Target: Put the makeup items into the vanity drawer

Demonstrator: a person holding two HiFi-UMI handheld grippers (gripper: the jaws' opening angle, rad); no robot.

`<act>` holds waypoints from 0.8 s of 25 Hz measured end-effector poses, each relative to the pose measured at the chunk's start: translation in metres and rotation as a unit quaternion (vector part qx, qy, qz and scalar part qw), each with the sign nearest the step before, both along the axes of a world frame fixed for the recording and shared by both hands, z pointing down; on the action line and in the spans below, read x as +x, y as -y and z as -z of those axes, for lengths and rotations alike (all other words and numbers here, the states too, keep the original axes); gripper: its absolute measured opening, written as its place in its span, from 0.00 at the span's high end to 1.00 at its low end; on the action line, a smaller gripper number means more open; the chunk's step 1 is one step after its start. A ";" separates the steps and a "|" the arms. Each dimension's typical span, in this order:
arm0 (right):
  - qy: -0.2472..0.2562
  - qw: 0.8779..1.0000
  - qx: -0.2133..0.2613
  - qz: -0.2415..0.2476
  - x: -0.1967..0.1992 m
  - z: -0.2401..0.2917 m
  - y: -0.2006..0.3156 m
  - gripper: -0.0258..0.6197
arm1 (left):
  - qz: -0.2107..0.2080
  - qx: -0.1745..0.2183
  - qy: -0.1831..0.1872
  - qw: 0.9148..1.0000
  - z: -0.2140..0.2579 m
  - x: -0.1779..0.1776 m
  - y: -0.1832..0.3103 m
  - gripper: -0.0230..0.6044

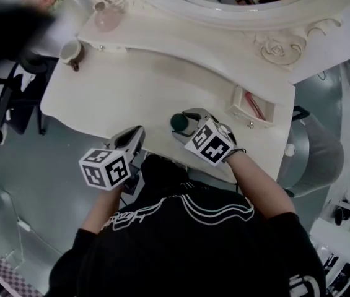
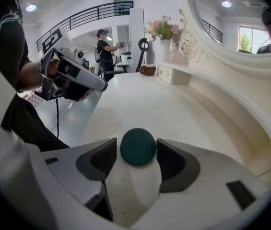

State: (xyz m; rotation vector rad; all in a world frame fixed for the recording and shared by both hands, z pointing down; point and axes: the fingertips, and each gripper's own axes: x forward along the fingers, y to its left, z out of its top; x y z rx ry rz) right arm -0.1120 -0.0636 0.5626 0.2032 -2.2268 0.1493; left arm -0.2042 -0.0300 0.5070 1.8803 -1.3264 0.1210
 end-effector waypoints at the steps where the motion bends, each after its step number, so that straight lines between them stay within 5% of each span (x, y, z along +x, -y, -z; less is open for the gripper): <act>1: 0.000 1.000 -0.003 -0.002 0.000 0.000 0.000 0.54 | 0.001 0.000 0.000 1.000 0.000 -0.001 0.000 0.92; 20: 0.027 0.999 -0.038 -0.019 0.007 0.015 0.004 0.70 | -0.017 0.007 0.009 1.000 0.011 0.017 0.020 0.92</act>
